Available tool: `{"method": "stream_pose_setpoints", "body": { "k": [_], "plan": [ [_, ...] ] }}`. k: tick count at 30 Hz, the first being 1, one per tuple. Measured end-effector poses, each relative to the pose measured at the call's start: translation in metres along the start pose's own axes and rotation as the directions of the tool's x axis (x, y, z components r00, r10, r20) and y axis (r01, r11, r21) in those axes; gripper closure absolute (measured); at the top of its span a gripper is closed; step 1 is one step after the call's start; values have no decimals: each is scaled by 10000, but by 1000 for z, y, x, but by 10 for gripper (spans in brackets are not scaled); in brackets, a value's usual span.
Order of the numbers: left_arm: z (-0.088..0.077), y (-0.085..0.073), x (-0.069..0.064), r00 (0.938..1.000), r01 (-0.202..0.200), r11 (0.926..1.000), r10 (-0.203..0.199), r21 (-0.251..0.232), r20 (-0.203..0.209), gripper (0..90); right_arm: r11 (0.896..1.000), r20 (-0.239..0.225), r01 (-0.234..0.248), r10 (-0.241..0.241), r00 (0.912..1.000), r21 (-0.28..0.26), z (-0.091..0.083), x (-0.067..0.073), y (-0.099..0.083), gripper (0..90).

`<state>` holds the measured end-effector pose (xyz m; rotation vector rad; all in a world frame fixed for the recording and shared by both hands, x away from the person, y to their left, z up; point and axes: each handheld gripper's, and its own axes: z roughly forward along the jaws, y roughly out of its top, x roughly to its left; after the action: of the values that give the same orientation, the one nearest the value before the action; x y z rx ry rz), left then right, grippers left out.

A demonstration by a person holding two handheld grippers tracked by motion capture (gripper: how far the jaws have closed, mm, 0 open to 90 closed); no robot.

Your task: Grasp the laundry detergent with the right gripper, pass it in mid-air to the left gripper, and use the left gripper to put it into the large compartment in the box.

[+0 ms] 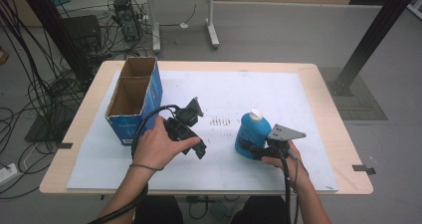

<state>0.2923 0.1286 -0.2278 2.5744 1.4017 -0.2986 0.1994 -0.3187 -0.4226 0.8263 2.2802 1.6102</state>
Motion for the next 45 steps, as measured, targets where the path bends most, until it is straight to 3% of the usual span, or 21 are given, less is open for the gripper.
{"method": "stream_pose_setpoints", "body": {
  "k": [25, 45],
  "plan": [
    [1, 4, -6, 10000, -6, 10000, 6, -19, 10, 71, 9998, -32, 90, -91, 10000, -172, 0, -1, -4, 406],
    [-1, 3, -12, 9998, 123, 9999, -124, -85, -152, 70, 9997, -39, -137, 137, 9999, -189, 0, -2, -4, 407]
  ]
}}
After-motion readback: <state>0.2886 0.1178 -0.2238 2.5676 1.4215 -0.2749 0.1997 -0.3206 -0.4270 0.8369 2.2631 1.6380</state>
